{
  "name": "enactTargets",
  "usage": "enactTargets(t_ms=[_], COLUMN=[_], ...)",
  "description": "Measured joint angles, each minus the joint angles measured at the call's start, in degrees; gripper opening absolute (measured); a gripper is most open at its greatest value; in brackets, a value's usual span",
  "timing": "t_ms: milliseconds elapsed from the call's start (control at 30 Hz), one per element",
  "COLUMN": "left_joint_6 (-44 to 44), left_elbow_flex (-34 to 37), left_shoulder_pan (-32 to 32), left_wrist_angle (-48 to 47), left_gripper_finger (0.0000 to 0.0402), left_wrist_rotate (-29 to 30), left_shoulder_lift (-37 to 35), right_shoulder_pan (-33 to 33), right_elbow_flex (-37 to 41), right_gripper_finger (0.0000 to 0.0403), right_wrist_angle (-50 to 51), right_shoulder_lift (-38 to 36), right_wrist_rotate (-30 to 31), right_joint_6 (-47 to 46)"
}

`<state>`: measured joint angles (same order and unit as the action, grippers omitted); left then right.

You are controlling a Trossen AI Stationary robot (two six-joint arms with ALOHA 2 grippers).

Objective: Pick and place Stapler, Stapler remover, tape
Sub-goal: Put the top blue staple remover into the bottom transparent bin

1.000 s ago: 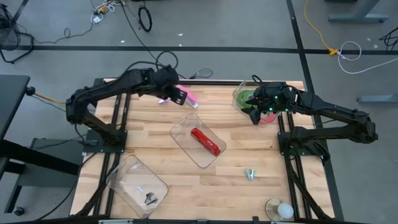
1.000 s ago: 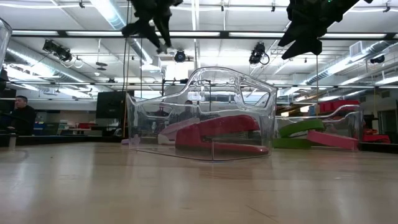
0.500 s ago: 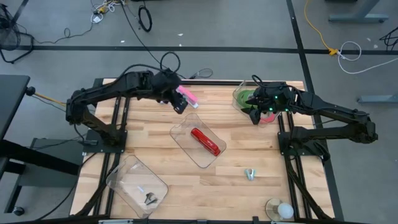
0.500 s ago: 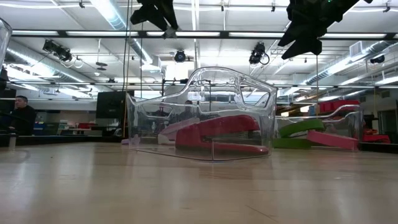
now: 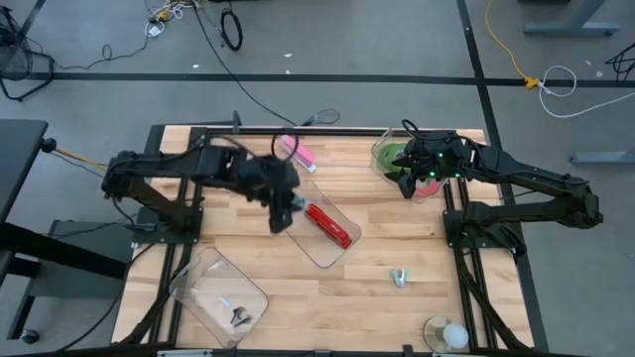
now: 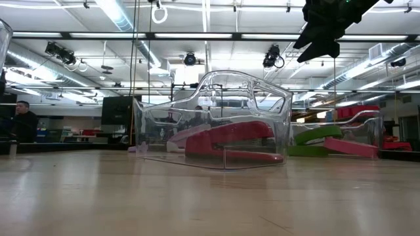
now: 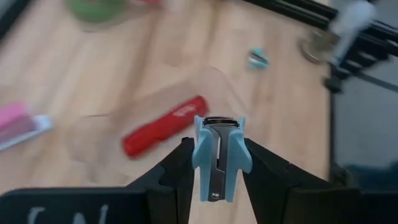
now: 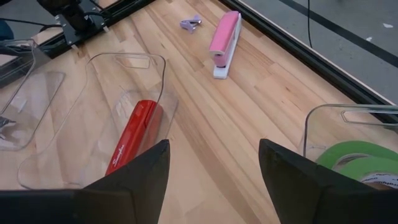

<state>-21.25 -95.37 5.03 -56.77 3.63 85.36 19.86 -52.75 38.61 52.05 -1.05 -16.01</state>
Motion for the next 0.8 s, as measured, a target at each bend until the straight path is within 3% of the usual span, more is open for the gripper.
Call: enactTargets(t_ms=[433, 800], left_joint_6=[-5.4, -10.0], left_elbow_flex=[0.0, 0.0], left_shoulder_pan=[14.4, 25.3], left_wrist_angle=[0.1, 5.8], left_gripper_finger=[0.0126, 0.0126], left_wrist_rotate=[-2.7, -4.5], left_shoulder_lift=[0.0, 0.0], right_shoulder_pan=[0.0, 0.0], right_elbow_flex=[0.0, 0.0], right_gripper_finger=[0.0245, 0.0245], right_wrist_angle=[0.0, 0.0], right_shoulder_lift=[0.0, 0.0], right_wrist_rotate=[0.0, -0.1], right_joint_6=[-1.1, -2.5])
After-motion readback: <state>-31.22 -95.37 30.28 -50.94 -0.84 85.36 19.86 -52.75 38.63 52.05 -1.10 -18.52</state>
